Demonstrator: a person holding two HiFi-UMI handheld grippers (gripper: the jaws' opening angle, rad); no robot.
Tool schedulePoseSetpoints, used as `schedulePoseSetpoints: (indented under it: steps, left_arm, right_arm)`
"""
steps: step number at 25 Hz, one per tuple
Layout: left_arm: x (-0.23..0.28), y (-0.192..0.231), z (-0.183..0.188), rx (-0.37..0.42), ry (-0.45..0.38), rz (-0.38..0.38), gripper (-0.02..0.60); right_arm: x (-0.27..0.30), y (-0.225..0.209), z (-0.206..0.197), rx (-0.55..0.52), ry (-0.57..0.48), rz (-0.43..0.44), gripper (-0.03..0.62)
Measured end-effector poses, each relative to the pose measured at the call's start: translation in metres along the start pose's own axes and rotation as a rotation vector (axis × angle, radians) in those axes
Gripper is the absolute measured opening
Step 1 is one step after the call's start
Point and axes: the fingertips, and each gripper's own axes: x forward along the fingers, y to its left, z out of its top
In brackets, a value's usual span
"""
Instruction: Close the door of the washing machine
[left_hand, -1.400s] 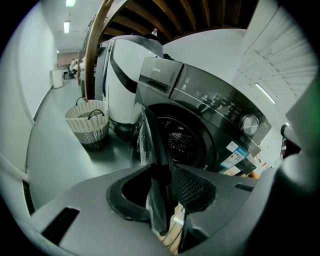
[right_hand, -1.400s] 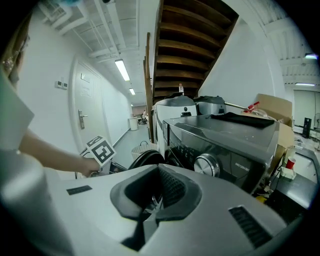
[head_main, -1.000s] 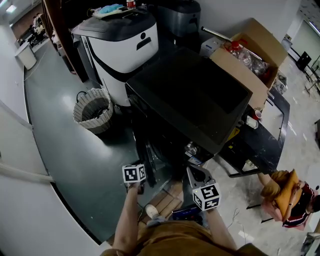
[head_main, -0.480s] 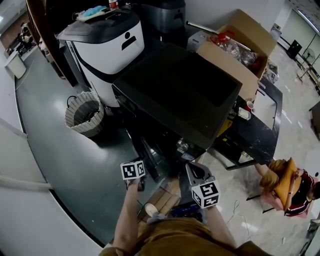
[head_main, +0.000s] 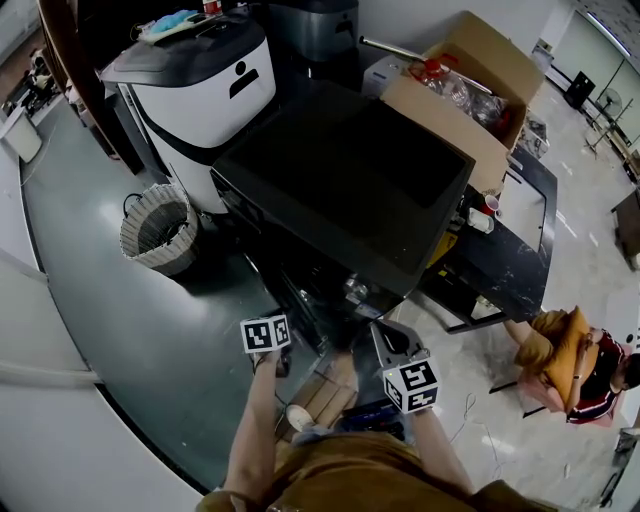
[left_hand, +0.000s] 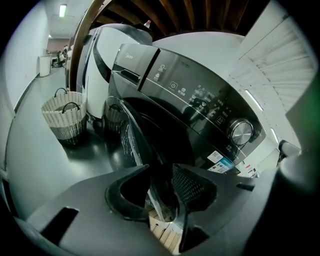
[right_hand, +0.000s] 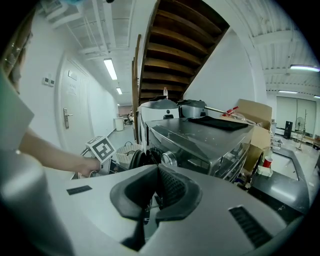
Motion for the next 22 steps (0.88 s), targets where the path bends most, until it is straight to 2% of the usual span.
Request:
schedulePoseSetpoints:
  steps: [22]
  left_arm:
    - [0.027,-0.024,0.017,0.023,0.017,-0.059,0.171]
  right_arm:
    - [-0.005,-0.019,0.000,0.018,0.006,-0.054,0.012]
